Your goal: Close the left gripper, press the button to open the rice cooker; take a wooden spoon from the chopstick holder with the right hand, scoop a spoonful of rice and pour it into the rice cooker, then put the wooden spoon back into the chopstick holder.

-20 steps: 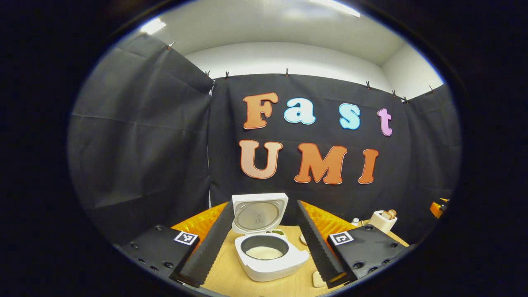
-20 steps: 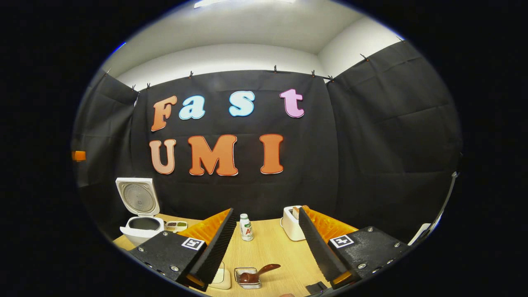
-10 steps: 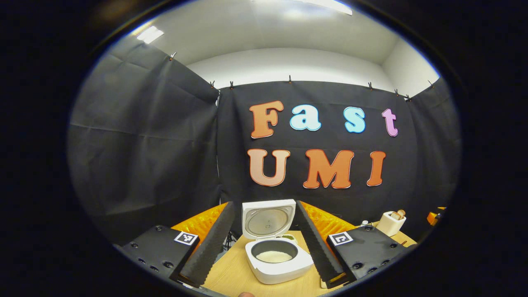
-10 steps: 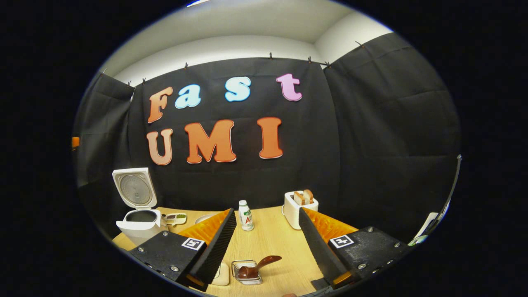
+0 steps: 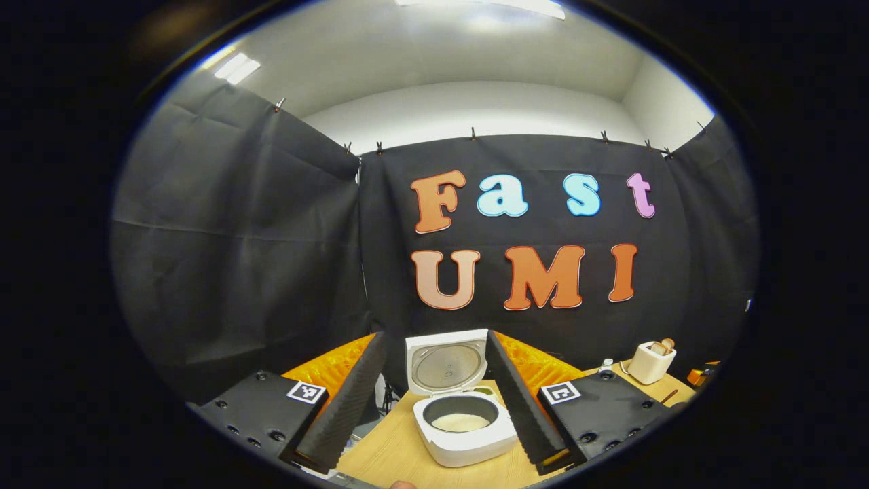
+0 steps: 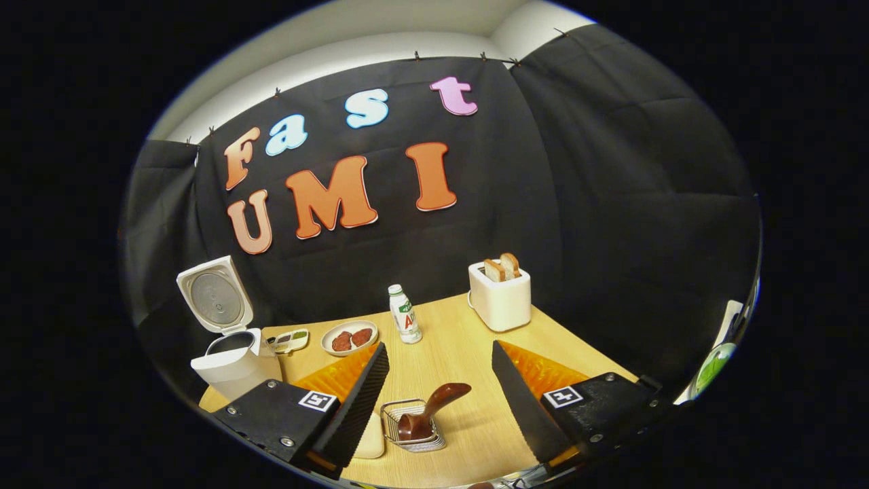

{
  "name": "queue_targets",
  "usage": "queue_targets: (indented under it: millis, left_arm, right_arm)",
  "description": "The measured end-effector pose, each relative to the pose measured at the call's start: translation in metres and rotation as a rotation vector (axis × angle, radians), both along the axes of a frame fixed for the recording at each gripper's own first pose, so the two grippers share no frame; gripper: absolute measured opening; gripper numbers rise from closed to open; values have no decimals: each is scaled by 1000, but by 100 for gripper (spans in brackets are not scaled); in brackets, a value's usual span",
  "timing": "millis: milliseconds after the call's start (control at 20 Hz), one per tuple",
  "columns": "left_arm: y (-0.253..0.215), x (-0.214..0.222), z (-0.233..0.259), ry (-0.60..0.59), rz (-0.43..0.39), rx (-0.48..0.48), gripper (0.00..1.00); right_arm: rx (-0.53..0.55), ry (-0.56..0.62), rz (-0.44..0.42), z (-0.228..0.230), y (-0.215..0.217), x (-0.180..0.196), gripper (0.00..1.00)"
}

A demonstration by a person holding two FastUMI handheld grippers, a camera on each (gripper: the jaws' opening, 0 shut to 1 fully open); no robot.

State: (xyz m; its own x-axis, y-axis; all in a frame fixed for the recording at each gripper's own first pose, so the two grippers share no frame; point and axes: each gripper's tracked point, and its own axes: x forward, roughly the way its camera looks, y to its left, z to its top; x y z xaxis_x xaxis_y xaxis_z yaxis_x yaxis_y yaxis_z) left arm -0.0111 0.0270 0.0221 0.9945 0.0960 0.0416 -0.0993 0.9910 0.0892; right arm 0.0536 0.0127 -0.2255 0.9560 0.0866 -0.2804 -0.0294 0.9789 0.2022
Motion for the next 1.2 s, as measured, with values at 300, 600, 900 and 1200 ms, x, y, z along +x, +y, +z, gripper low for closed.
queue_targets:
  millis: [300,600,900,1200]
  left_arm:
    - [6,0,-9,30,20,-21,99]
    - [11,4,-16,45,38,-15,99]
    - [17,10,-24,62,61,7,99]
    - [27,13,-27,66,81,15,99]
  right_arm:
    - [98,100,-29,-47,2,4,96]
    - [221,208,-39,-89,20,4,95]
    - [362,276,-56,-115,34,14,95]
    - [451,323,-58,-137,48,30,94]
